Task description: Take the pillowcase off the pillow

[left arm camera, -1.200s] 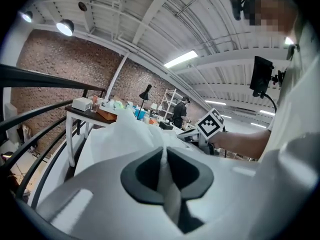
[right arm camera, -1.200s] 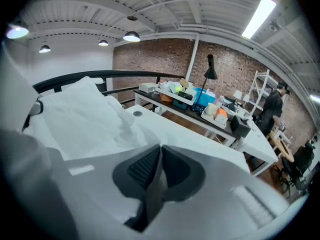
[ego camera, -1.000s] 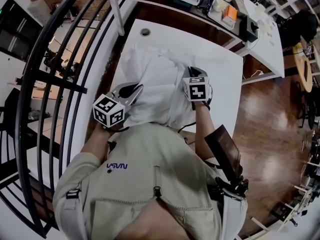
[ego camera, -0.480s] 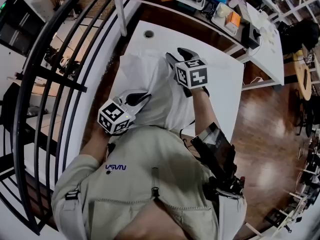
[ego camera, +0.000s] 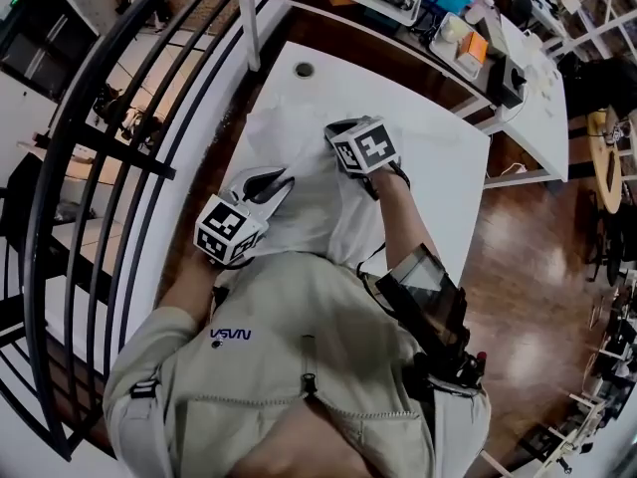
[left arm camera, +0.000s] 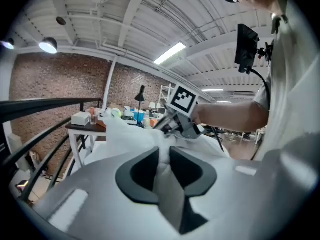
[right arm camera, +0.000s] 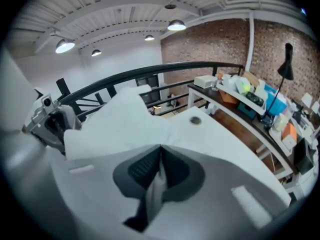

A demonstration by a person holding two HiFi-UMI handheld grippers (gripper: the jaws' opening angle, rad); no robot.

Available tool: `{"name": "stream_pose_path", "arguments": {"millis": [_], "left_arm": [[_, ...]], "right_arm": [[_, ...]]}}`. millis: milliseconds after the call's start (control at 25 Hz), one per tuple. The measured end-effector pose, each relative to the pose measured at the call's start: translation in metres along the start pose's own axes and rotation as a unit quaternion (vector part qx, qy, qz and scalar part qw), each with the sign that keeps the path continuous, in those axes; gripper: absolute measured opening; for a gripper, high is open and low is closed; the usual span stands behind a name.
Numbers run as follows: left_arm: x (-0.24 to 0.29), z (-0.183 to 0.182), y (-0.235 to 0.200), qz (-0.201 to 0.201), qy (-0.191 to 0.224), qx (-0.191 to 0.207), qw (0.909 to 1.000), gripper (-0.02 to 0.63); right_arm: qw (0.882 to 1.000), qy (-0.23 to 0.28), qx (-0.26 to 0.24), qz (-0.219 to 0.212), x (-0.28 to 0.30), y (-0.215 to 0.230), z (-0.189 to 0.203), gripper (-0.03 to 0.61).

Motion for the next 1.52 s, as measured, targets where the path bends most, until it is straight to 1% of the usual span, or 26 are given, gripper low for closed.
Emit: {"name": "stream_pose_path", "arguments": {"millis": [80,120,160,200,240,280,320,360,400,440,480,560,640,720,800,840,920,1000,1040,1120,1160,1240,1320,1400,1440,1520], "left_arm": [[-0.008,-0.018,-0.019,-0.054,0.038,0.004,0.9978,0.089],[-0.013,-0.029,-0.030,-0.082,0.062,0.001,0.9947,0.089],[-0.016,-0.039,-0.043,-0.108,0.083,-0.007,0.9907,0.104],[-0.017,-0.046,-0.056,-0.125,0.097,-0.020,0.9872,0.143],[-0.014,-0.049,-0.069,-0.132,0.098,-0.037,0.9857,0.209],[-0.005,-0.046,-0.081,-0.127,0.087,-0.057,0.9865,0.295],[0.007,-0.040,-0.090,-0.114,0.064,-0.077,0.9884,0.351],[0.020,-0.030,-0.097,-0.097,0.035,-0.095,0.9901,0.371],[0.031,-0.020,-0.099,-0.079,0.007,-0.107,0.9910,0.371],[0.038,-0.014,-0.098,-0.066,-0.014,-0.109,0.9917,0.317],[0.040,-0.013,-0.093,-0.060,-0.026,-0.099,0.9929,0.204],[0.035,-0.024,-0.078,-0.062,-0.035,-0.051,0.9961,0.081],[0.027,-0.035,-0.059,-0.052,-0.031,0.012,0.9981,0.049],[0.017,-0.044,-0.040,-0.035,-0.012,0.060,0.9975,0.041],[0.003,-0.054,-0.028,-0.027,0.020,0.075,0.9967,0.038],[-0.004,-0.058,-0.025,-0.028,0.039,0.071,0.9963,0.038],[-0.018,-0.063,-0.028,-0.039,0.076,0.049,0.9952,0.037],[-0.028,-0.063,-0.041,-0.053,0.100,0.016,0.9935,0.037],[-0.029,-0.060,-0.051,-0.058,0.105,-0.005,0.9928,0.037],[-0.022,-0.051,-0.074,-0.064,0.103,-0.047,0.9915,0.038],[-0.015,-0.045,-0.085,-0.066,0.095,-0.062,0.9913,0.040],[0.004,-0.033,-0.106,-0.074,0.070,-0.079,0.9917,0.044],[0.022,-0.024,-0.122,-0.082,0.045,-0.087,0.9918,0.063],[0.033,-0.019,-0.132,-0.091,0.026,-0.085,0.9919,0.108],[0.035,-0.017,-0.136,-0.096,0.020,-0.082,0.9917,0.140],[0.036,-0.015,-0.138,-0.105,0.011,-0.079,0.9913,0.181]], "right_arm": [[1.000,0.001,0.000,0.000,-0.002,-0.001,0.003,0.003],[1.000,0.001,0.001,0.001,-0.003,-0.002,0.004,0.004],[1.000,0.003,0.002,0.002,-0.004,-0.003,0.006,0.003],[1.000,0.006,0.003,0.003,-0.005,-0.004,0.007,0.003],[1.000,0.009,0.003,0.004,-0.007,-0.004,0.007,0.003],[1.000,0.013,0.003,0.006,-0.009,-0.004,0.006,0.003],[1.000,0.016,0.004,0.009,-0.010,-0.003,0.005,0.003],[1.000,0.020,0.005,0.012,-0.011,-0.003,0.005,0.003],[1.000,0.023,0.007,0.015,-0.012,-0.003,0.004,0.003],[0.999,0.026,0.009,0.019,-0.014,-0.002,0.004,0.003],[0.999,0.030,0.012,0.025,-0.015,-0.001,0.004,0.003],[0.998,0.041,0.020,0.044,-0.019,0.006,0.002,0.003],[0.995,0.056,0.022,0.078,-0.025,0.019,-0.002,0.003],[0.991,0.066,0.017,0.119,-0.028,0.036,-0.003,0.003],[0.984,0.065,0.022,0.165,-0.035,0.057,0.000,0.003],[0.980,0.061,0.026,0.190,-0.040,0.069,0.002,0.003],[0.968,0.049,0.032,0.243,-0.053,0.097,0.013,0.003],[0.956,0.032,0.062,0.286,-0.067,0.126,0.035,0.003],[0.951,0.024,0.080,0.297,-0.072,0.137,0.047,0.003],[0.948,0.016,0.099,0.303,-0.076,0.147,0.064,0.003],[0.947,0.011,0.105,0.304,-0.074,0.147,0.070,0.003],[0.947,0.002,0.107,0.302,-0.065,0.143,0.080,0.003],[0.950,0.008,0.092,0.298,-0.057,0.140,0.078,0.005],[0.953,0.014,0.093,0.288,-0.052,0.136,0.077,0.008],[0.954,0.018,0.101,0.282,-0.051,0.134,0.079,0.020],[0.955,0.041,0.110,0.271,-0.054,0.129,0.074,0.055]]}}
Point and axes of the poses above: the fingertips, and each gripper's own axes: x forward along the fingers, y to its right, z out of its underside, the point moved 4 cm from there along -x, backward along the fingers, and after that the axes turned 12 degrees about z, right-handed, at the moved point
